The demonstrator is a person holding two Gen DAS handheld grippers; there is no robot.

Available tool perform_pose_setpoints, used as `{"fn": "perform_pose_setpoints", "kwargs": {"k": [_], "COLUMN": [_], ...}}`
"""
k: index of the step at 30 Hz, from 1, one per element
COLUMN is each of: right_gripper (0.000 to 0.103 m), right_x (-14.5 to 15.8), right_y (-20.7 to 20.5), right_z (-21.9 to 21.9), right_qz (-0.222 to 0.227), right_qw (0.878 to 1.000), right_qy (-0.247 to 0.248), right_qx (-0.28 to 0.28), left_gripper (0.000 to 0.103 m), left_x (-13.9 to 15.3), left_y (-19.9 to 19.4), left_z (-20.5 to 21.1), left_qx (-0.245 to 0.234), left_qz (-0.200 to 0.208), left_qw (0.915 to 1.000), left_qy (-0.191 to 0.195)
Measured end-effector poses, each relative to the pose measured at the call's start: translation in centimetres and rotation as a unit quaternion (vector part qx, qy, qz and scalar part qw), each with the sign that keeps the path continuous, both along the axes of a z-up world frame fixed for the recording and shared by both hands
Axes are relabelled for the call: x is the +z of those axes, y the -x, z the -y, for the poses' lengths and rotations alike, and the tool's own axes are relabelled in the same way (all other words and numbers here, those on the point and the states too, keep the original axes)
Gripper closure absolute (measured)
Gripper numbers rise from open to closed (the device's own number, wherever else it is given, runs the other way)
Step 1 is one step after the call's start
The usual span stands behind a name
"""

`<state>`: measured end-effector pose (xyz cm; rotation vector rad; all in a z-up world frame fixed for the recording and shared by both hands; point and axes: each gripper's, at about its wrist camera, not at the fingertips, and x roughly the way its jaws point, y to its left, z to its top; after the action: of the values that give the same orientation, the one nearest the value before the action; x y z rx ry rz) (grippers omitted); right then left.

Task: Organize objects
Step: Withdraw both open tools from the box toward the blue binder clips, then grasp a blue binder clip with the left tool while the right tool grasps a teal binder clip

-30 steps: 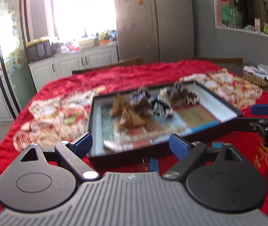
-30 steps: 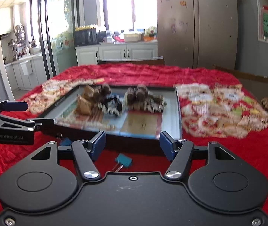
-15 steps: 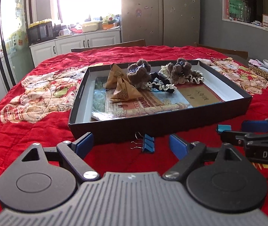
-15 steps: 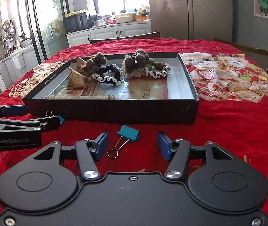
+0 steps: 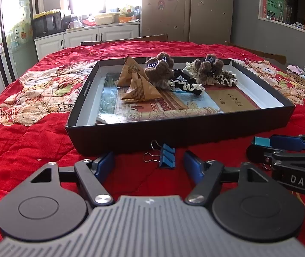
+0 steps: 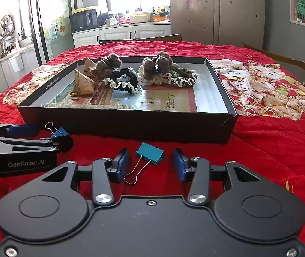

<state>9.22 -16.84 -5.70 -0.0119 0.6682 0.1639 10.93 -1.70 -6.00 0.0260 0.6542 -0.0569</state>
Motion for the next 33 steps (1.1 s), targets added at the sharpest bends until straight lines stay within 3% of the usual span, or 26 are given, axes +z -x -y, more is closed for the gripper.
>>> {"fn": "perform_pose_setpoints", "kwargs": {"k": [4, 11, 26, 33], "right_gripper": [0.064, 0.075, 0.076, 0.076], "right_x": [-0.1, -0.3, -0.4, -0.3], "right_y": [-0.2, -0.3, 0.5, 1.2], "right_z": [-0.3, -0.2, 0.2, 0.5], "right_qz": [0.002, 0.003, 0.006, 0.006], "right_qw": [1.0, 1.0, 0.999, 0.998], "right_qy": [0.012, 0.013, 0.021, 0.023], "right_qx": [0.002, 0.01, 0.041, 0.057], "left_gripper": [0.026, 0.04, 0.068, 0.068], "left_x": [-0.1, -0.1, 0.1, 0.2], "left_y": [0.0, 0.1, 0.6, 0.8], "left_z": [0.2, 0.0, 0.1, -0.1], "left_qx": [0.001, 0.003, -0.013, -0.017], "left_qz": [0.002, 0.003, 0.005, 0.003], "left_qw": [1.0, 1.0, 0.9999, 0.9998], "left_qy": [-0.003, 0.003, 0.006, 0.008]}}
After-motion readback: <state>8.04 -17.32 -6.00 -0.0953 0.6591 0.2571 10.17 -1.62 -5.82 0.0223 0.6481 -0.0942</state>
